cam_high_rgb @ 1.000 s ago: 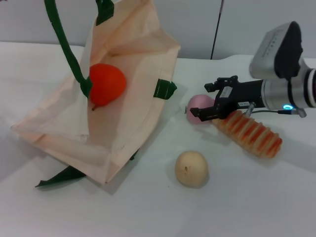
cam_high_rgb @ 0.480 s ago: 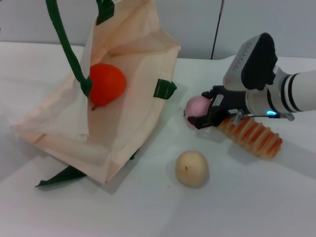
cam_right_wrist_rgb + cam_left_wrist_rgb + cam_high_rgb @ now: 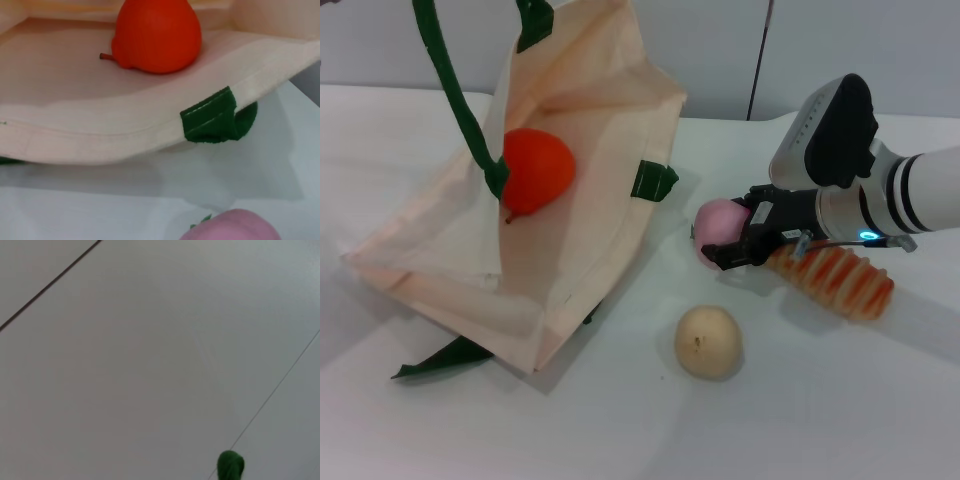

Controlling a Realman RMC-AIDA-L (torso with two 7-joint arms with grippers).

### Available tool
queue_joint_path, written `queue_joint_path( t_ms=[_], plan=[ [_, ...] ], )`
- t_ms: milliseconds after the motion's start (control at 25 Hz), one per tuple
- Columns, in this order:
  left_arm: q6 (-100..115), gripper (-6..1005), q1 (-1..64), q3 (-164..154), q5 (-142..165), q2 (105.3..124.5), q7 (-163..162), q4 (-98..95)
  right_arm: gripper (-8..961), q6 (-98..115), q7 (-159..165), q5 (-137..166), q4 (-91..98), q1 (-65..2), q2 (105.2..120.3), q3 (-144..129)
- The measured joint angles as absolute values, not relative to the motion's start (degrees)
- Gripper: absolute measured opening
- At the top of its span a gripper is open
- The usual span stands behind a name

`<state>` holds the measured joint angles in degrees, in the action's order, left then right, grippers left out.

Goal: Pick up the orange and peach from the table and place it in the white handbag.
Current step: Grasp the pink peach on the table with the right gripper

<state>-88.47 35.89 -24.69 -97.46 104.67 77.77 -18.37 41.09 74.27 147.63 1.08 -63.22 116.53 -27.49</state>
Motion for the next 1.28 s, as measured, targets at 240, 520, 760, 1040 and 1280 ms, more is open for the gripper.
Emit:
queue_joint_path(
  t_ms=[240, 520, 760, 1040, 1280],
  plan=[
    [-88.41, 115, 35.76, -24.70, -97.46, 104.67, 77.78, -18.37, 814, 40.84, 74.41, 147.54, 1.22, -63.27, 116.55, -27.48],
    [-88.35, 115, 35.55, -24.69, -97.38, 104.67, 77.78, -18.37, 775, 41.12, 74.44, 147.18, 1.63, -62.90, 116.54, -27.27],
    [-88.32, 115, 35.36, -24.70, -97.35, 104.68, 77.78, -18.37, 727, 41.60, 74.17, 147.08, 2.89, -62.52, 116.32, -24.90],
    [-88.33, 115, 35.31, -24.79, -97.28, 104.67, 77.78, -18.37, 649, 54.56, 74.10, 142.11, 13.90, -57.00, 116.32, -22.89],
    [-88.33, 115, 35.29, -24.79, -97.26, 104.58, 77.78, -18.37, 647, 71.75, 73.08, 135.63, 23.18, -53.13, 116.47, -22.91]
  ],
)
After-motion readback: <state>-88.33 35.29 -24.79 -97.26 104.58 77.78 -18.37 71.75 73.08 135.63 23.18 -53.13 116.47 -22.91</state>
